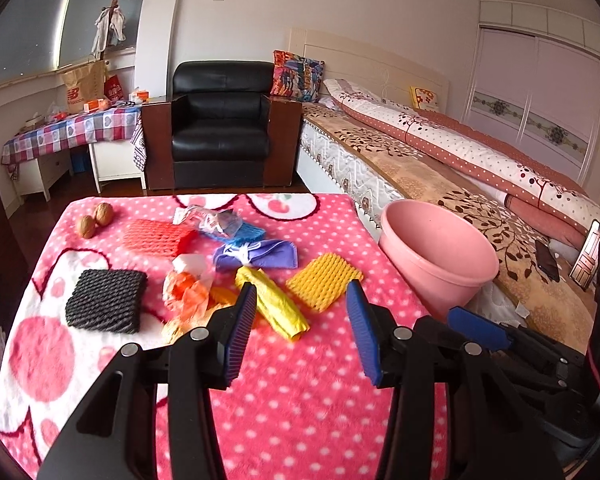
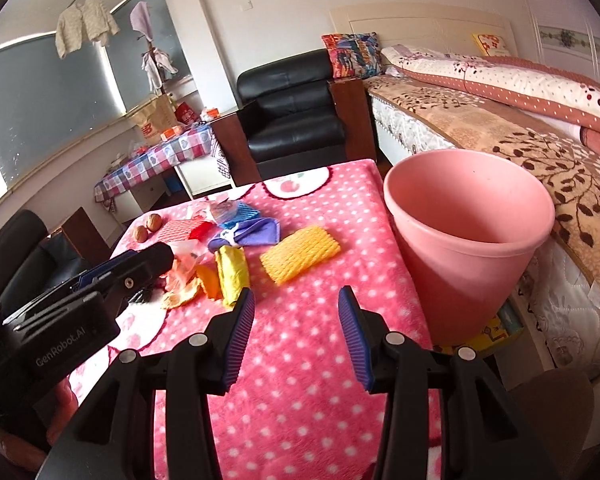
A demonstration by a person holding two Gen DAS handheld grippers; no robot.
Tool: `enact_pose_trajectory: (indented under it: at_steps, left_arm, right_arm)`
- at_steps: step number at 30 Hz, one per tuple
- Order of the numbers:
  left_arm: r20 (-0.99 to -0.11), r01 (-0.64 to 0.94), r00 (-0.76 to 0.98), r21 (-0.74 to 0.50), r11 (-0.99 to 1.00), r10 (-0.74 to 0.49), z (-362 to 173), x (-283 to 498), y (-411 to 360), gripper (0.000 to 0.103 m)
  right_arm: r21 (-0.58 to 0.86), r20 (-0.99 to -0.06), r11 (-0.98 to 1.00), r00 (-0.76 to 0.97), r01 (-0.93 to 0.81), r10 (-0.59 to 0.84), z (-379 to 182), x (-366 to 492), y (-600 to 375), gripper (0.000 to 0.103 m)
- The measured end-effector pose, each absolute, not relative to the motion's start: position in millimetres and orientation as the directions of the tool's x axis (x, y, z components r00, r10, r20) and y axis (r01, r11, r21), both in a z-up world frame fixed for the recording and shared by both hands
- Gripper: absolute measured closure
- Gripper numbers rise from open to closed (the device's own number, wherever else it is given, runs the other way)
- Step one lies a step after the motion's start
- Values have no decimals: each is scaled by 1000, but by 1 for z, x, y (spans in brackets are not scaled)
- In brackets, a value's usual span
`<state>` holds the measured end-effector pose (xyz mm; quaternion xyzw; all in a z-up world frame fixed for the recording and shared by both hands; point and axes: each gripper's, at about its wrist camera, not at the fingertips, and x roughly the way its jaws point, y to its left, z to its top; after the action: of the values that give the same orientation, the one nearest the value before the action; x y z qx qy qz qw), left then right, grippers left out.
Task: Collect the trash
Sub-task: 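Move both open tools back over the table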
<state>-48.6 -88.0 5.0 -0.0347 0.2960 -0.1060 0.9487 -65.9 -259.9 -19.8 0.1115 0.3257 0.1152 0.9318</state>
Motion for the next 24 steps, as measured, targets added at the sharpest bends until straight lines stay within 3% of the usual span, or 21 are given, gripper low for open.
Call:
enact_pose_trajectory:
  at_steps: [6,17,24]
  left_arm:
    - [-537,175,810,-160,971,-234,5,-67,-72,56]
    - [-509,188,817,-208,960,-270,6,-87,-58,56]
    - [-525,178,803,-244,953,-284,1,-90,-51,56]
  right_arm:
    - [259,-574,950,764,-172,295,-14,-84,-245,56]
    - [227,-523,958,808,-175,272,3,-118,-232,39]
    - [214,-535,961,802,-175,265,2,-126,-228,37]
